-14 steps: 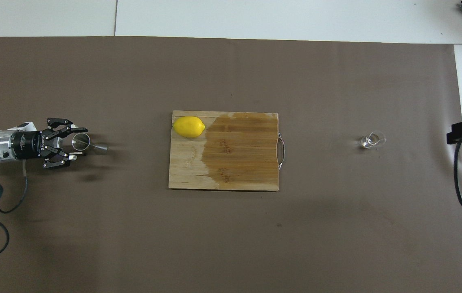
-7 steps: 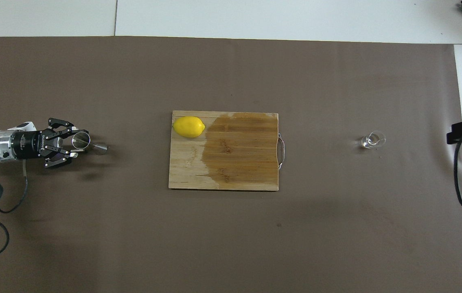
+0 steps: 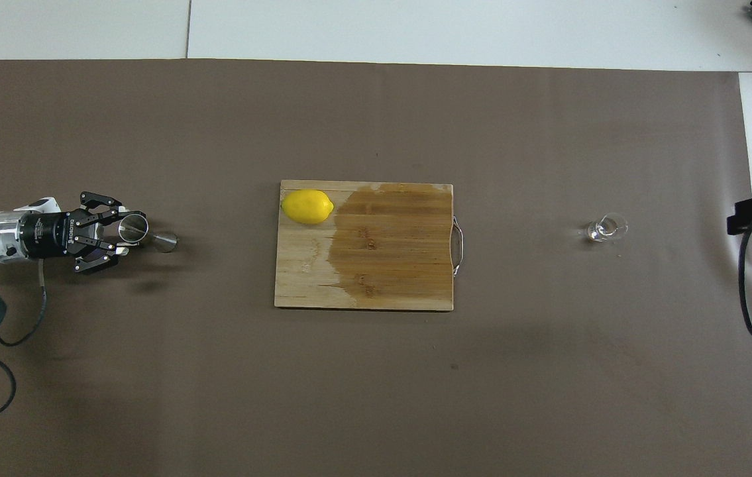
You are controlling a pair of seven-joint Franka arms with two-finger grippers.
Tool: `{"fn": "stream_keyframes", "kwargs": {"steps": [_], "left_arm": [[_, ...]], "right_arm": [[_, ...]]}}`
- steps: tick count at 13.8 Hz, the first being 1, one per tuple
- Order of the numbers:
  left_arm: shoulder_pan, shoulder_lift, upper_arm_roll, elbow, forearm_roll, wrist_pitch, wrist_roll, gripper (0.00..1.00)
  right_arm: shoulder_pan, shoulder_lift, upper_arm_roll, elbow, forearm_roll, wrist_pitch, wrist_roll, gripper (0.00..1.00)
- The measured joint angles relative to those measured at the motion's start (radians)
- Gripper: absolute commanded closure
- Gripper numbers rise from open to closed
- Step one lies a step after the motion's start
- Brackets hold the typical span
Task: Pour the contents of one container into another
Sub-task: 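Close the left gripper on the small metal cup, then carry the metal cup with the left gripper onto the wooden board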
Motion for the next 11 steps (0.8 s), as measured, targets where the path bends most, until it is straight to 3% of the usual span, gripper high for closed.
{"fn": "stream_keyframes", "kwargs": {"steps": [11], "left_arm": [[-0.017,-0.032,-0.088,0.03,-0.047,0.0,-0.044,0.63]], "right_arm": [[0.0,0.0,0.0,0.0,0.0,0.0,0.0,0.0]]}}
